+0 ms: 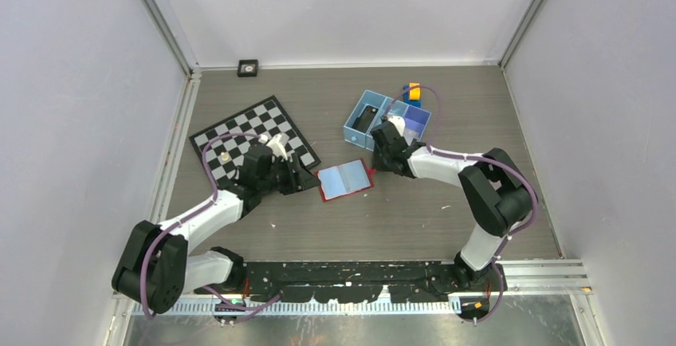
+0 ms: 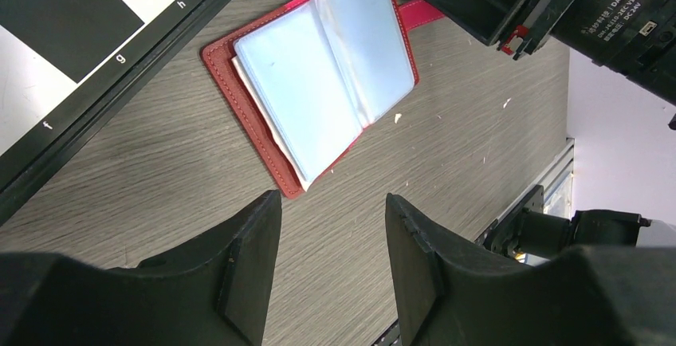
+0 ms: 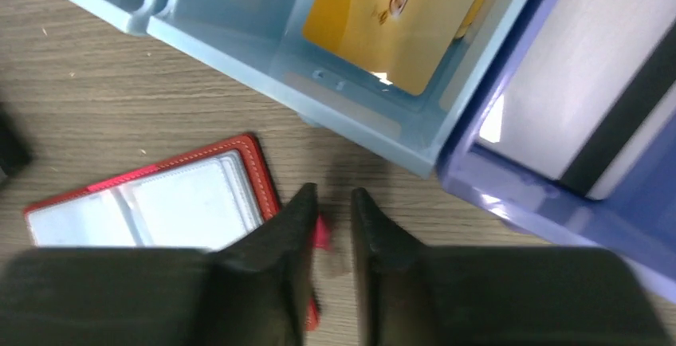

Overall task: Take the credit cards out of the card holder
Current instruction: Pick up the card holder from the center of the board.

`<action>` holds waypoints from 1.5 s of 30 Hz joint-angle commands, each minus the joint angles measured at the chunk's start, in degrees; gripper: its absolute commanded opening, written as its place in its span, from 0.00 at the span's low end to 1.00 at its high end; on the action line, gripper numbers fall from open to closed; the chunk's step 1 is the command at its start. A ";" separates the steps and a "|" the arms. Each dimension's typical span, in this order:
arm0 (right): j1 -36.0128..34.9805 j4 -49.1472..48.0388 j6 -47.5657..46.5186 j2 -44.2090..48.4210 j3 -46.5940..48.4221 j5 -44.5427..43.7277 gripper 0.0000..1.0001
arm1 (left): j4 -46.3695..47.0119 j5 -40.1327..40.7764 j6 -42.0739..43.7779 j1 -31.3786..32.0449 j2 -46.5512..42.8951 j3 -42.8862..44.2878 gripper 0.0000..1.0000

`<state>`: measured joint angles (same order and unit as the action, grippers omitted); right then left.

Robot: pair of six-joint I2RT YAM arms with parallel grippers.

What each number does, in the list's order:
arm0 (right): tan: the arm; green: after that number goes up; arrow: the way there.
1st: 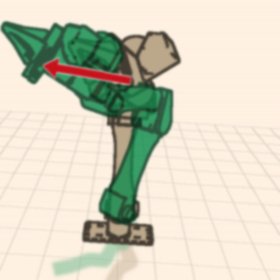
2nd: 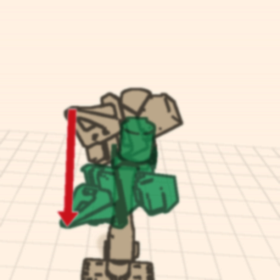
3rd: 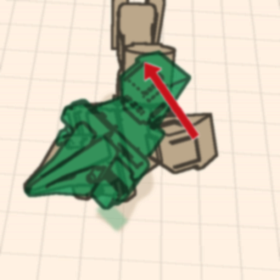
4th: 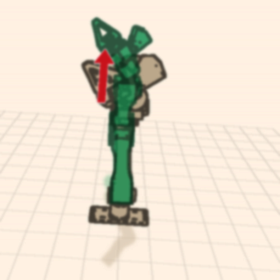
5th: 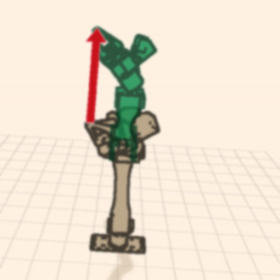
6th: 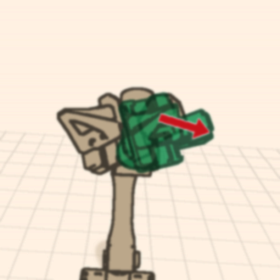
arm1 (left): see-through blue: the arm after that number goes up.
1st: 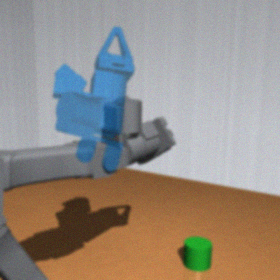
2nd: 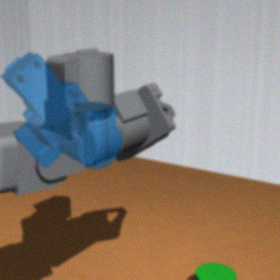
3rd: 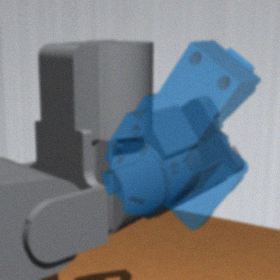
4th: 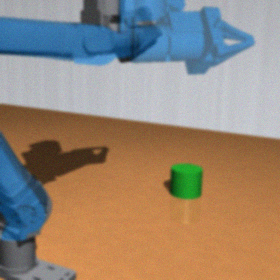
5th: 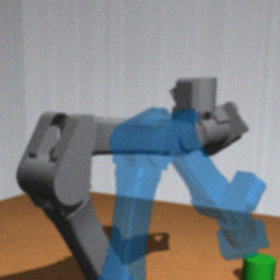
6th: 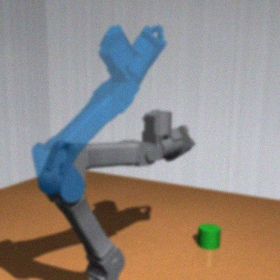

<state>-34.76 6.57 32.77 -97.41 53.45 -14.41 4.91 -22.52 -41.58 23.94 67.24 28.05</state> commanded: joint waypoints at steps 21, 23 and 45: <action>-2.17 -7.36 4.05 9.00 -7.54 4.49 0.01 | -7.65 4.10 2.03 2.60 16.49 9.15 0.58; -2.59 -7.44 4.14 9.25 -7.66 4.73 0.01 | -6.84 3.56 1.68 3.01 18.44 9.50 0.58; -4.03 -3.62 5.19 6.44 -6.15 4.96 0.00 | 11.09 -5.74 -2.11 2.95 20.29 6.02 0.45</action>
<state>-38.15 3.11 36.86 -91.20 46.06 -9.34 11.79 -27.20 -43.55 26.72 91.24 35.42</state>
